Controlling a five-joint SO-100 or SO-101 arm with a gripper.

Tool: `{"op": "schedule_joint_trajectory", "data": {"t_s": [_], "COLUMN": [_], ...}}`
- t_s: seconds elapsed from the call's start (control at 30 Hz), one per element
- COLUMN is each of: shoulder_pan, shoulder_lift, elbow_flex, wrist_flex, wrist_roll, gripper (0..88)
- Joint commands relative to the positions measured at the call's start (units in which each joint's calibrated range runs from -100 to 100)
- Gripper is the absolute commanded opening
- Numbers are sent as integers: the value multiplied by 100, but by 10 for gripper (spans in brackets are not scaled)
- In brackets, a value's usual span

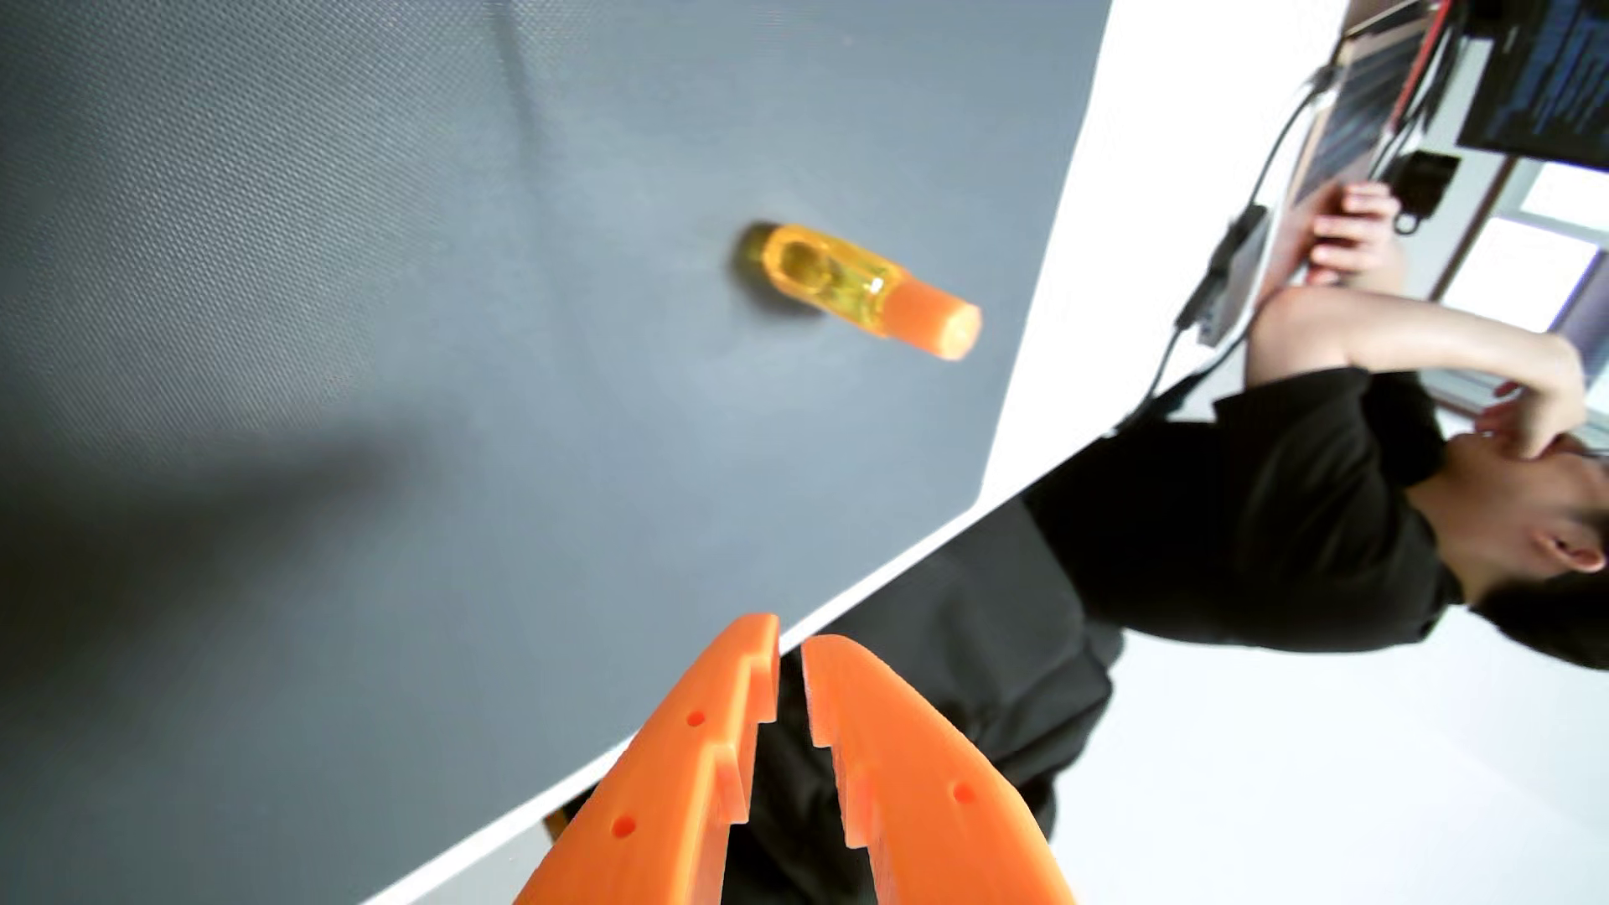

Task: Grab the eyedrops

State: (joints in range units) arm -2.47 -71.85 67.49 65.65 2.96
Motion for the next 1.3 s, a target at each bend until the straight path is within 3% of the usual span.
{"op": "schedule_joint_trajectory", "data": {"t_s": [0.0, 0.7, 1.03, 1.27], "shoulder_pan": [81, -102, -10, -19], "shoulder_lift": [582, 5474, 6816, 7563], "elbow_flex": [-838, -4935, -5619, -5682], "wrist_flex": [129, 795, 1384, 1211], "wrist_roll": [215, 1722, 1905, 1984], "gripper": [14, 328, 338, 338]}}
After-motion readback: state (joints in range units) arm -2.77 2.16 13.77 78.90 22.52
